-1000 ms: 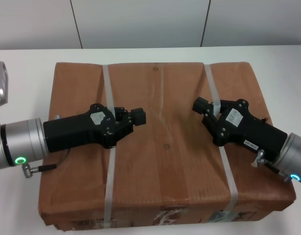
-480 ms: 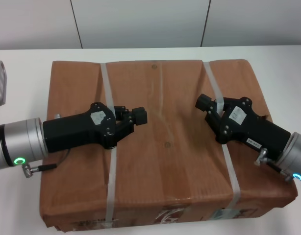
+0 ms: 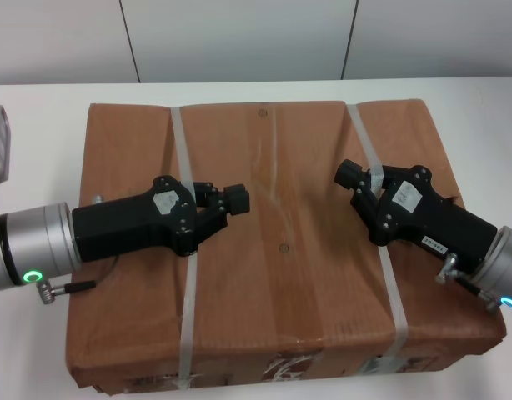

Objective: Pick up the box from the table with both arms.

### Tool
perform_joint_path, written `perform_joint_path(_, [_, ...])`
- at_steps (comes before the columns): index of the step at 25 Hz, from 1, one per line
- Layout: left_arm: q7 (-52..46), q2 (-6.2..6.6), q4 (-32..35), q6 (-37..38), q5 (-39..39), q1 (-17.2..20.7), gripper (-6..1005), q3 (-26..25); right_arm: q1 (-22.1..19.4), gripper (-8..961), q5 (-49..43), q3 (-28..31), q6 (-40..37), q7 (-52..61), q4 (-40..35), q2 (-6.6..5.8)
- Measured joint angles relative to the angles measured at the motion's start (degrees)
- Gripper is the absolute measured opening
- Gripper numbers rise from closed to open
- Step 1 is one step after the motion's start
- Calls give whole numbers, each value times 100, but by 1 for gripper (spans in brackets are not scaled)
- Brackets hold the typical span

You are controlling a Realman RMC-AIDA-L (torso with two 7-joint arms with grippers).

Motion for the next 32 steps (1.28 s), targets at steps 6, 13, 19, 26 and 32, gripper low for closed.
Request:
perform_joint_path(6, [2, 0, -18, -6, 28, 10, 70, 0, -4, 31, -1, 13, -53, 0, 0, 1])
perform_joint_path(13, [11, 0, -40, -30, 36, 16, 70, 1, -8, 31, 0, 63, -69, 0, 0, 1])
perform_joint_path(19, [18, 0, -42, -47, 39, 16, 70, 1, -8, 31, 0, 71, -69, 0, 0, 1])
perform_joint_path(26, [20, 0, -42, -54, 38, 25, 71, 1, -8, 31, 0, 77, -69, 0, 0, 1])
perform_joint_path(32, [20, 0, -42, -61, 23, 26, 71, 1, -8, 31, 1, 77, -69, 1, 0, 1])
